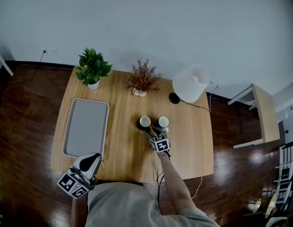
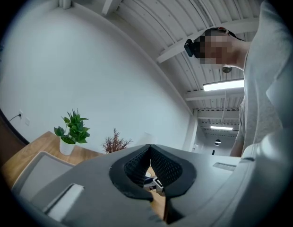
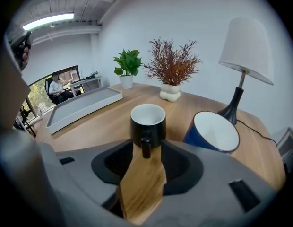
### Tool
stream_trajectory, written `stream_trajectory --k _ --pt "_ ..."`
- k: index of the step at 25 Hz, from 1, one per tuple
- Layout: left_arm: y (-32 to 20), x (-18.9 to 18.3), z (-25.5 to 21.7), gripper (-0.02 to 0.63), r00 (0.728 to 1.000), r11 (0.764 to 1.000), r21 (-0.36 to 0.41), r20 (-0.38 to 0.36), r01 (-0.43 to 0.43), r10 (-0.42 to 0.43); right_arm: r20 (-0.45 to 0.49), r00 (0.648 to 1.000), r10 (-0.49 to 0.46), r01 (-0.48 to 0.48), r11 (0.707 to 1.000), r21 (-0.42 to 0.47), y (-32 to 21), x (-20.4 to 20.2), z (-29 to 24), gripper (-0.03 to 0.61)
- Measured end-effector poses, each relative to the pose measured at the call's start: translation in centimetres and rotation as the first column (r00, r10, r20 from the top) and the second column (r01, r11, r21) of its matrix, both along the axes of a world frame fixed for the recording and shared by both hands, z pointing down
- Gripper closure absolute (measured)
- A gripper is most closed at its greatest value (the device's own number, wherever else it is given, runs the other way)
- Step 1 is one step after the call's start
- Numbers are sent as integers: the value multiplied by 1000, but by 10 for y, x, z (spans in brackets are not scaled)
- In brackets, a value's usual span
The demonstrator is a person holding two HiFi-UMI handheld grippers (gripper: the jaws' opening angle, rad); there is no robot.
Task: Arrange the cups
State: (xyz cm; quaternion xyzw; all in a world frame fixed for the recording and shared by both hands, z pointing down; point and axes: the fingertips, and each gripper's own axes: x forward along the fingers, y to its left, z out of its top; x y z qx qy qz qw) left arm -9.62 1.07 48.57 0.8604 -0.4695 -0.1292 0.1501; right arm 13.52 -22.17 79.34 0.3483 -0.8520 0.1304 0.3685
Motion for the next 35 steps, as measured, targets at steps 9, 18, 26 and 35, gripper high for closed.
stream_trajectory --k 9,18,26,35 --pt "3 -11 0 620 1000 1000 -2 -4 30 -30 -90 995 -40 38 999 -22 -14 -17 7 413" --pt "6 -21 6 620 998 998 -6 -22 56 -56 -230 971 -66 53 997 -64 -13 -15 11 494" --pt "9 -36 12 620 994 995 -14 -43 95 -96 69 997 -47 59 979 -195 4 -80 -10 500" --pt "23 -64 17 620 982 985 -22 -66 174 -175 301 930 -212 260 957 -130 5 -235 -54 500"
